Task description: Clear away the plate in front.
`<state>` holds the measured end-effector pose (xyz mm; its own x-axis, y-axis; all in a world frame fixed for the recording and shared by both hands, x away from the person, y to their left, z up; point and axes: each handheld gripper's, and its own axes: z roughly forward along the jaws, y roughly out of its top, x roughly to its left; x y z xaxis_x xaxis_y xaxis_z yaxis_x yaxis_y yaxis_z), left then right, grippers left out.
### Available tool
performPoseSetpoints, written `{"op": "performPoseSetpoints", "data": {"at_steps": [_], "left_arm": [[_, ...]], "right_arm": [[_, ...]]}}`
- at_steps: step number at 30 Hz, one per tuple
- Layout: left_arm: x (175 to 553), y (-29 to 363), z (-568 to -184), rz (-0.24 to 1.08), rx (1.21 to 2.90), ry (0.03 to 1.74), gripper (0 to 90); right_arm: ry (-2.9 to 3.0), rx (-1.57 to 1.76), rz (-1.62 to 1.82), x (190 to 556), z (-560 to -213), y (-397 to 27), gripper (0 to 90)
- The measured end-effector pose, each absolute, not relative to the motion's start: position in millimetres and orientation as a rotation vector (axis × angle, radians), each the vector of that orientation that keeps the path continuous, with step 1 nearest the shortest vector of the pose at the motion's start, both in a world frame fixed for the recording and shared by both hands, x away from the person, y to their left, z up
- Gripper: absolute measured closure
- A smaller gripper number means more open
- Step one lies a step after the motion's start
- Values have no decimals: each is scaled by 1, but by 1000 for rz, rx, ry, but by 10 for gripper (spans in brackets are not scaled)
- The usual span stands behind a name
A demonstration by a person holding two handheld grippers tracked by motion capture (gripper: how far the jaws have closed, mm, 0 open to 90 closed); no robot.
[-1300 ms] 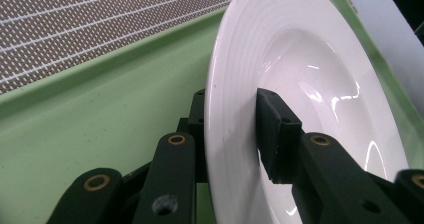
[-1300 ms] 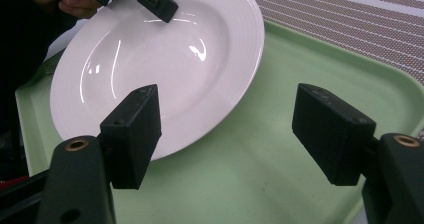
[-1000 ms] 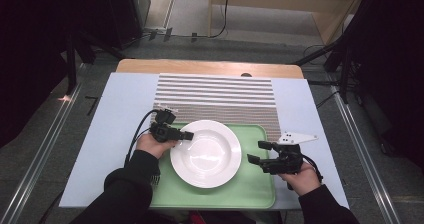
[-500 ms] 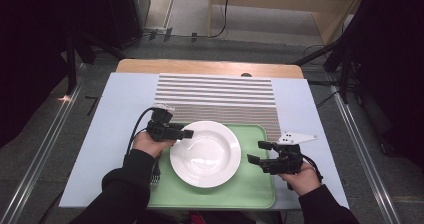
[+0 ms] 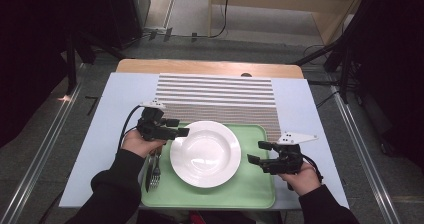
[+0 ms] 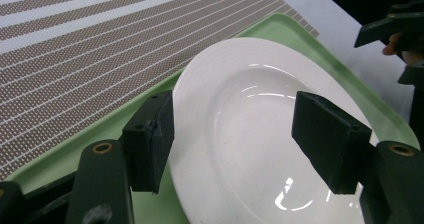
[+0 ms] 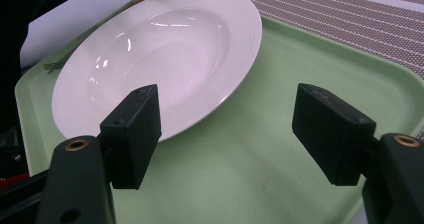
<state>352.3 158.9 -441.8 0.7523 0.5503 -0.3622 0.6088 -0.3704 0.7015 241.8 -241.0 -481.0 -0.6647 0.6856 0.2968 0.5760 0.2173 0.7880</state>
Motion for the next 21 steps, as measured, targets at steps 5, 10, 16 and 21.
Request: {"op": "performPoseSetpoints", "data": {"at_steps": [5,10,16,21], "left_arm": [[346,164,-437,-51,2071,856,325],[339,171,-436,-24,2066,858,324],[331,184,-437,-1,2045,861,323],[323,193,-439,19,2044,857,323]], "right_arm": [[2357,1236,1446,242,-481,-242,266],[2354,1232,1448,242,-481,-242,265],[2355,1238,1446,242,-481,-242,265],[2356,1241,1444,242,-481,-242,265]]}}
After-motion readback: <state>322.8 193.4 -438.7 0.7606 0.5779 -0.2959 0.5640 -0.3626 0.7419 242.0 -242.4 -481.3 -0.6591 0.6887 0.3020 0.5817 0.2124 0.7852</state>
